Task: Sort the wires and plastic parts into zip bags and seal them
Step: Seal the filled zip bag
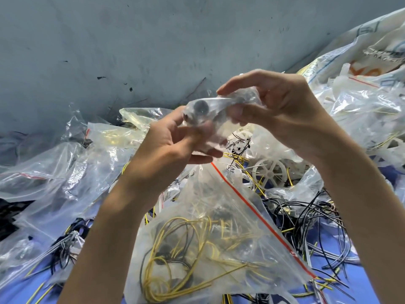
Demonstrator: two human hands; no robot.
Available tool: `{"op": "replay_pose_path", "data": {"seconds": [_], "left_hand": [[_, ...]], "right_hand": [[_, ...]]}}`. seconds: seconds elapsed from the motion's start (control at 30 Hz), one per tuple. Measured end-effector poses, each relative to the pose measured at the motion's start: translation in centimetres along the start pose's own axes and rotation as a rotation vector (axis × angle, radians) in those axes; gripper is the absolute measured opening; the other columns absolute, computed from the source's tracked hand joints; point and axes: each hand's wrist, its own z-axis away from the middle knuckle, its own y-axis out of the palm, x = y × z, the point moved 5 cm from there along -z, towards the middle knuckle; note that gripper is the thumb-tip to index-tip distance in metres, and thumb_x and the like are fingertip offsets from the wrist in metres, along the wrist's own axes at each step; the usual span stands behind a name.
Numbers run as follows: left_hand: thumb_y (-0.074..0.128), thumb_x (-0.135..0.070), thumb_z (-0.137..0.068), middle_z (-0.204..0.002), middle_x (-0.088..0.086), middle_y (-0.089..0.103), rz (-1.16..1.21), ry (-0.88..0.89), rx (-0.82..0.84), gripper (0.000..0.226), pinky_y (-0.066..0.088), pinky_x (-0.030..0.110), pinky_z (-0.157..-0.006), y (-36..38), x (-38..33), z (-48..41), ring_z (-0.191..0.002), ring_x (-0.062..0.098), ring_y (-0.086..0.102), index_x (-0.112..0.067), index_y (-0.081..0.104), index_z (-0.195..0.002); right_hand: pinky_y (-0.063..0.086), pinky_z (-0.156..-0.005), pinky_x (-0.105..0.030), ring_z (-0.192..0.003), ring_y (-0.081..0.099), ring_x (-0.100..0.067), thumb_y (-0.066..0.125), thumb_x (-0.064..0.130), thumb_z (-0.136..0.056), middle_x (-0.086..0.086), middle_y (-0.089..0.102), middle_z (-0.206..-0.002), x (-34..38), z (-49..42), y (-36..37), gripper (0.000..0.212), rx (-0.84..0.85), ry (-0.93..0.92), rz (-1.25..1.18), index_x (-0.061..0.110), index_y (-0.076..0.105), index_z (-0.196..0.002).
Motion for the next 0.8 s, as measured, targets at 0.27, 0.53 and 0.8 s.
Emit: {"op": "replay_pose_path", "data": {"seconds": [0.27, 0.53, 0.8], "left_hand": [[0.076, -0.026, -0.068, -0.082, -0.005, 0.071, -0.123, 0.182, -0.173, 0.034, 0.056, 0.022, -0.062, 0.45, -0.67, 0.09, -0.067, 0.014, 0.071, -0.023, 0.058, -0.097], [0.069, -0.022, -0.079, -0.088, -0.002, 0.073, 0.030, 0.163, -0.094, 0.023, 0.056, 0.025, -0.066, 0.67, -0.88, 0.26, -0.073, 0.015, 0.070, -0.018, 0.062, -0.101], [0.060, -0.014, -0.082, -0.085, -0.002, 0.074, 0.099, 0.141, -0.141, 0.017, 0.056, 0.024, -0.065, 0.40, -0.39, 0.01, -0.073, 0.013, 0.069, -0.016, 0.064, -0.099]], "right_hand": [[0.043, -0.046, -0.018, -0.045, 0.054, -0.010, 0.072, 0.007, -0.080, -0.004, 0.060, -0.058, -0.38, -0.25, 0.12, 0.011, -0.145, 0.052, 0.072, 0.016, 0.065, -0.079], [0.040, -0.041, -0.016, -0.042, 0.054, -0.009, 0.073, 0.014, -0.078, 0.003, 0.060, -0.053, -0.41, -0.20, -0.14, 0.011, -0.167, 0.053, 0.013, 0.021, 0.065, -0.076], [0.041, -0.042, -0.018, -0.043, 0.055, -0.009, 0.074, 0.014, -0.077, 0.006, 0.060, -0.054, -0.57, -0.26, 0.03, 0.012, -0.151, 0.048, 0.015, 0.019, 0.063, -0.076]]}}
